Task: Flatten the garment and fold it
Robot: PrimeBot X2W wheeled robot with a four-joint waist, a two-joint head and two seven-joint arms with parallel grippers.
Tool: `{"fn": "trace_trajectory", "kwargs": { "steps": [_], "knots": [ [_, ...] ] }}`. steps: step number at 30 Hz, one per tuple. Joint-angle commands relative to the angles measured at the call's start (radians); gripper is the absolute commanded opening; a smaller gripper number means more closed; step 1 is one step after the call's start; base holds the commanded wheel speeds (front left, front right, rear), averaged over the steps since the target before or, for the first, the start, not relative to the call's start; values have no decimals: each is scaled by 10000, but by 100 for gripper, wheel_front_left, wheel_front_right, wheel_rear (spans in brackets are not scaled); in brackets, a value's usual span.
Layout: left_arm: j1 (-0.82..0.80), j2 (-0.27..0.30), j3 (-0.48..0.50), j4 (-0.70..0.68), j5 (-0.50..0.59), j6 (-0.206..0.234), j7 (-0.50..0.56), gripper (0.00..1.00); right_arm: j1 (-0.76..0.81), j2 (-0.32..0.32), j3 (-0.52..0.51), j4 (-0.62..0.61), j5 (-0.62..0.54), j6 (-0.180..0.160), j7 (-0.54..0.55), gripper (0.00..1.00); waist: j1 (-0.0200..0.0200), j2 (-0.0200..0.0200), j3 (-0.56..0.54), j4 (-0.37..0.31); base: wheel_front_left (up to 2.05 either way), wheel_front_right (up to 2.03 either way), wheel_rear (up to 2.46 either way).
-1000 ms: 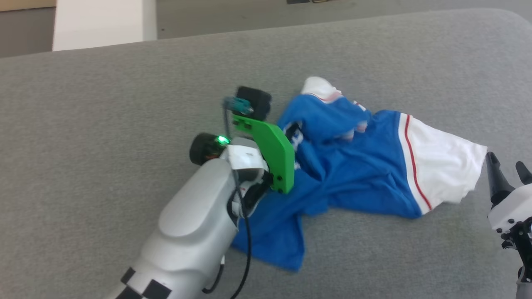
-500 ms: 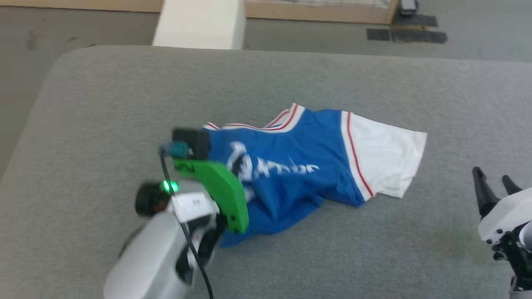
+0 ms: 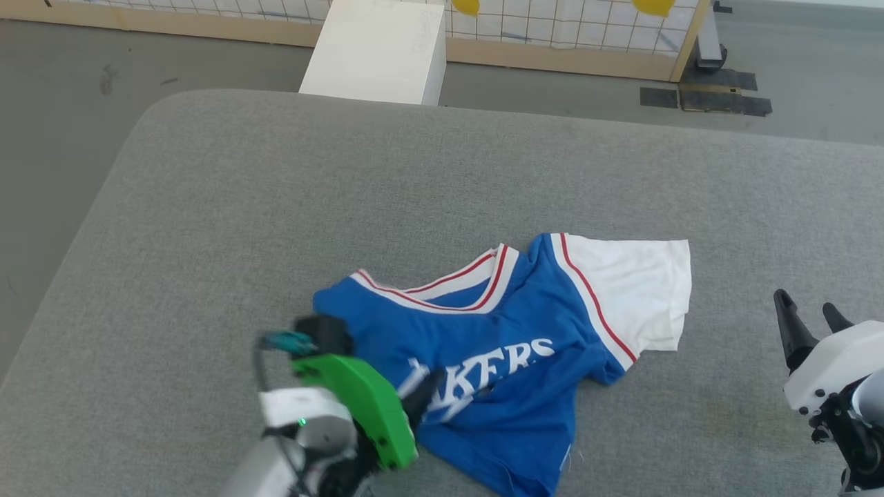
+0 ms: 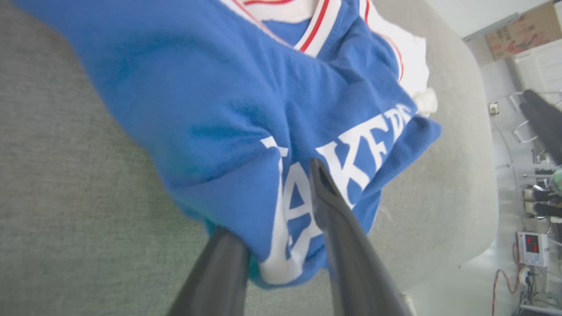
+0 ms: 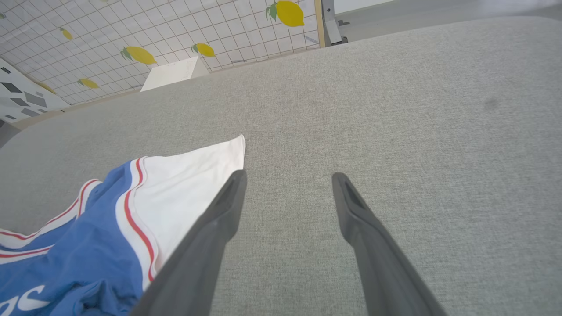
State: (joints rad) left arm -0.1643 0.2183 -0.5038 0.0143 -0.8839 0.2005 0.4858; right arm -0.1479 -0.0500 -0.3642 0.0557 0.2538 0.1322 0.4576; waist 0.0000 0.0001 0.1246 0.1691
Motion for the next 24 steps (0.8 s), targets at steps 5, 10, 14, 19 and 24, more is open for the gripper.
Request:
{"fn": "trace_trajectory", "kwargs": {
  "steps": [5,10,14,19,24],
  "knots": [
    [74,257,1738,-855,-214,-327,-1982,100,-24,-3,286,27,-224,-15,78,100,0,-1,-55,8,0,0,0],
    [298,670,2592,-863,731,-598,-4151,100,-505,-13,710,89,-700,-15,454,100,0,-1,144,101,0,0,0],
    [383,844,2813,-585,2156,-438,-6198,100,-1195,-271,1149,412,-1170,-15,979,100,0,-1,502,258,0,0,0],
    [271,594,2747,-82,3168,-364,-7299,100,-2223,-890,1808,1373,-1900,-15,1833,100,0,-1,995,532,0,0,0],
    [54,195,2864,83,3718,-409,-7456,100,-3094,-1302,2406,2392,-2472,-15,2405,100,0,-1,1429,813,0,0,0]
  ]
}}
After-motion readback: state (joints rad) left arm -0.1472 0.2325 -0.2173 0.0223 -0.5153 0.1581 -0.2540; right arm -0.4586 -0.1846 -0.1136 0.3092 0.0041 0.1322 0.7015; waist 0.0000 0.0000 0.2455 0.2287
